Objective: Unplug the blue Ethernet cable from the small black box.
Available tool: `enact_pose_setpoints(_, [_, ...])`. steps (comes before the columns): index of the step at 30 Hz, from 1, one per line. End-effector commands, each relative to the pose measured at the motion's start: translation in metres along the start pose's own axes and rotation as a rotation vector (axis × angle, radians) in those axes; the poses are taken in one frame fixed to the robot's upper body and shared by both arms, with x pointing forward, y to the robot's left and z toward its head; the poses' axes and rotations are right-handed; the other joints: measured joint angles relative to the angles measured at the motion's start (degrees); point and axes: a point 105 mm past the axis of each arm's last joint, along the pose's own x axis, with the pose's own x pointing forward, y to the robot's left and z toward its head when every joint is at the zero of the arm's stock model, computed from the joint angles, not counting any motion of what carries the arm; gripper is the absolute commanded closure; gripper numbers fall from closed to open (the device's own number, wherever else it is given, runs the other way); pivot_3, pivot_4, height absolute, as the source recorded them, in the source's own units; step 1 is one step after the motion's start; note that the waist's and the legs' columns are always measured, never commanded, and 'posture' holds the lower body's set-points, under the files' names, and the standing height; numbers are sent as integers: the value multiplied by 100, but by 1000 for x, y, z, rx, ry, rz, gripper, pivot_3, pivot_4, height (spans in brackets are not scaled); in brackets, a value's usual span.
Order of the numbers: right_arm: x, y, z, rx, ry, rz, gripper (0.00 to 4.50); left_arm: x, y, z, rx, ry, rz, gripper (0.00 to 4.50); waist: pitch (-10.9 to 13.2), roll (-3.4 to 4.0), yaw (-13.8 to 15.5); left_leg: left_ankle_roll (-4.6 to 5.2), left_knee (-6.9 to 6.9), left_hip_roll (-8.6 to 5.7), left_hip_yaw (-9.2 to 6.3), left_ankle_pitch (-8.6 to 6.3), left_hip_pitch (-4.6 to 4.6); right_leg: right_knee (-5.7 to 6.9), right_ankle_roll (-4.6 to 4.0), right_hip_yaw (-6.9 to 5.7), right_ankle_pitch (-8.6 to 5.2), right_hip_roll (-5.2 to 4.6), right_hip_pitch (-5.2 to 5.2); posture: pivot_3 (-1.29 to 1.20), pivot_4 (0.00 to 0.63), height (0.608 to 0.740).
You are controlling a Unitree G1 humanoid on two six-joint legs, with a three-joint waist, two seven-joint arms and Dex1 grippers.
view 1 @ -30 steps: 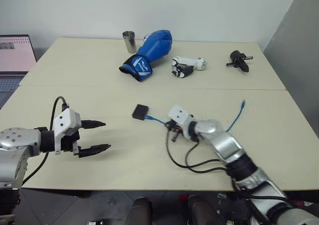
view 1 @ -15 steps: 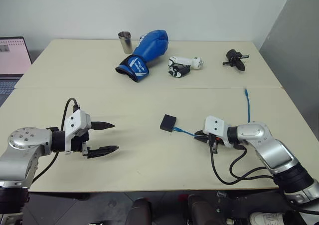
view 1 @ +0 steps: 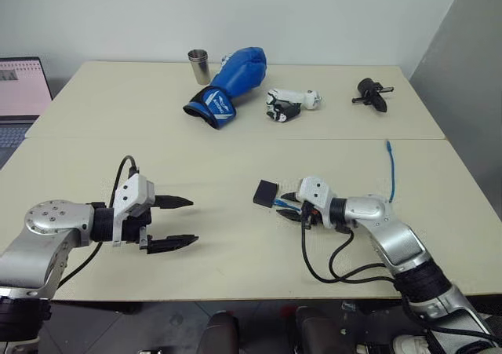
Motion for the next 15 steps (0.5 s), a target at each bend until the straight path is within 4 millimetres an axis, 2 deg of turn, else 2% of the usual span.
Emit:
enact_pose_setpoints(1, [5, -9, 2, -20, 9, -30, 2670, 3, -1, 12, 44, -23, -16, 0, 0, 0, 1, 0, 0, 0, 1, 0, 0, 0, 0, 0, 0, 0, -1, 0, 150, 740])
enact_pose_setpoints(9, [8, -3, -8, -1, 61, 9, 2670, 3, 1, 12, 52, -24, -14, 0, 0, 0, -4, 0, -1, 0, 4, 0, 0, -1, -1, 2, 0, 0, -1, 0, 150, 740])
enact_pose_setpoints(13, [12, -4, -6, 9, 51, -11, 3427, 2, 1, 12, 32, -43, -14, 0, 0, 0, -7, 0, -1, 1, 3, 0, 1, 0, 0, 2, 0, 0, -1, 0, 150, 740])
enact_pose_setpoints(15, [13, -4, -5, 1, 49, -8, 3961, 2, 1, 12, 17, -52, -13, 0, 0, 0, -6, 0, -1, 1, 3, 0, 1, 1, -1, 2, 0, 1, -1, 0, 150, 740])
